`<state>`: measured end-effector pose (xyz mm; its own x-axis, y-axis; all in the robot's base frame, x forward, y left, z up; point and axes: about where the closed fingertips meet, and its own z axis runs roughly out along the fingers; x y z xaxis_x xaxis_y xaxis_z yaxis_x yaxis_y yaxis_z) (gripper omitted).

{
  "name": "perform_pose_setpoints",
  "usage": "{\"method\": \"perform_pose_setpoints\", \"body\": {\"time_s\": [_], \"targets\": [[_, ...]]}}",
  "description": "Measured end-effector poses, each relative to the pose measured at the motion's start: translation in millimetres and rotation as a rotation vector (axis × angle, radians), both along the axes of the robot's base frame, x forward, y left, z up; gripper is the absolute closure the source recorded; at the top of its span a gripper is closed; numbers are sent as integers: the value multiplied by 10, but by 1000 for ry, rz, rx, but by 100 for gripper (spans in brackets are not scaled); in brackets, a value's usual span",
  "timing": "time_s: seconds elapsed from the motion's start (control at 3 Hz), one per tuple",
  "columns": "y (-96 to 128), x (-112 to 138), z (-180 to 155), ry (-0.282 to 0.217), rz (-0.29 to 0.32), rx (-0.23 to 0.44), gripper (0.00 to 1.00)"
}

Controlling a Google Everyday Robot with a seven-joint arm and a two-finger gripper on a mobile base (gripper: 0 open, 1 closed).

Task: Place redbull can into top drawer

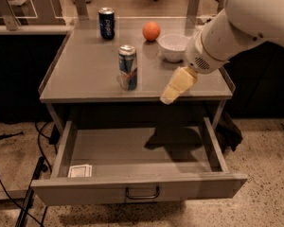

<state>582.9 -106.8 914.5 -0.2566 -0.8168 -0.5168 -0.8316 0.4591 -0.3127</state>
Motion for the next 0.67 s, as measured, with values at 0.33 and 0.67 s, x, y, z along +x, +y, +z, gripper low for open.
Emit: {"method": "perform_pose_setpoints", "body": {"time_s": [0.33, 0.67], "targets": [[323, 267, -45, -7, 19, 39, 0], [666, 435, -86, 4, 57, 86, 0]]}}
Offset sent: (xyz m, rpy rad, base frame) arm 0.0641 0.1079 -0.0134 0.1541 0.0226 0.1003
